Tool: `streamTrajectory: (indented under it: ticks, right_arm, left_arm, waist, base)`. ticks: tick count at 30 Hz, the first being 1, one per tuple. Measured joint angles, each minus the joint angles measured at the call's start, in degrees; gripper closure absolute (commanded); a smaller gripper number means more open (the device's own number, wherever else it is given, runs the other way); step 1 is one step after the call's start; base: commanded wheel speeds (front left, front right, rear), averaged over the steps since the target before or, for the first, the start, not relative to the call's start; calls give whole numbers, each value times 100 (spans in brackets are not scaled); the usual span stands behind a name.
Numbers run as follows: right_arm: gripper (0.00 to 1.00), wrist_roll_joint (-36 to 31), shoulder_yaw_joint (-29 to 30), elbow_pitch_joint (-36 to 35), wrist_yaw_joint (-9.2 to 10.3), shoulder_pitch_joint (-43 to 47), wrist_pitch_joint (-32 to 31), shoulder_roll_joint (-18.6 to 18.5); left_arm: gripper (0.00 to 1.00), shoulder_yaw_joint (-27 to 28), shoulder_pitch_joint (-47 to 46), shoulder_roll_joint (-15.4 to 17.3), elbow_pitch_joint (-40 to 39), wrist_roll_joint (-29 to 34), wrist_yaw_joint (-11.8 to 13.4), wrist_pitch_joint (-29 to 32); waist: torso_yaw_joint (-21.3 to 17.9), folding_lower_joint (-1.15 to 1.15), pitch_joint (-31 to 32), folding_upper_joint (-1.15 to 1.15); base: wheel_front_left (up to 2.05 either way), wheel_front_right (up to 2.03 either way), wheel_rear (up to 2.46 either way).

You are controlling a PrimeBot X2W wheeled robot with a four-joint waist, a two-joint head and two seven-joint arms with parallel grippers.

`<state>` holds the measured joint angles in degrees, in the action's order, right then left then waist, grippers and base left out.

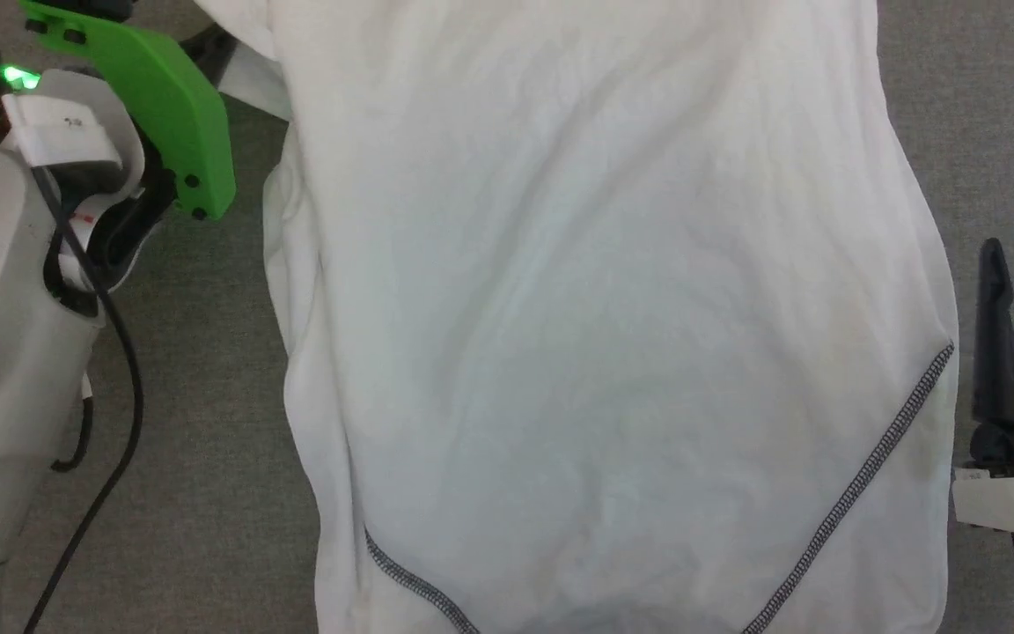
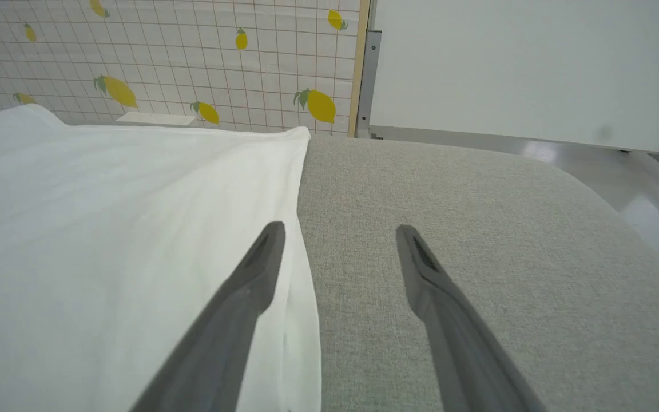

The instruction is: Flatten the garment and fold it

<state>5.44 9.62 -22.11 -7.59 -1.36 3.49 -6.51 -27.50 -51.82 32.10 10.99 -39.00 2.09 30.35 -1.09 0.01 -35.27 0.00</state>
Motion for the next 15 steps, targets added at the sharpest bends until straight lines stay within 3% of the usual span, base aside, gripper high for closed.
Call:
streamTrajectory:
  ticks: [5,15]
  right_arm:
    - [0,-53,-44,91,0,24,4,52]
    - [0,-158,-62,245,0,387,-54,236]
  left_arm:
    - [100,222,195,157,-63,-33,51,-287]
    - [100,813,1064,983,-413,-332,134,-471]
  waist:
    - [29,0,342,0]
    - [108,-1,1294,0]
  base:
    - [0,0,0]
    - [0,0,0]
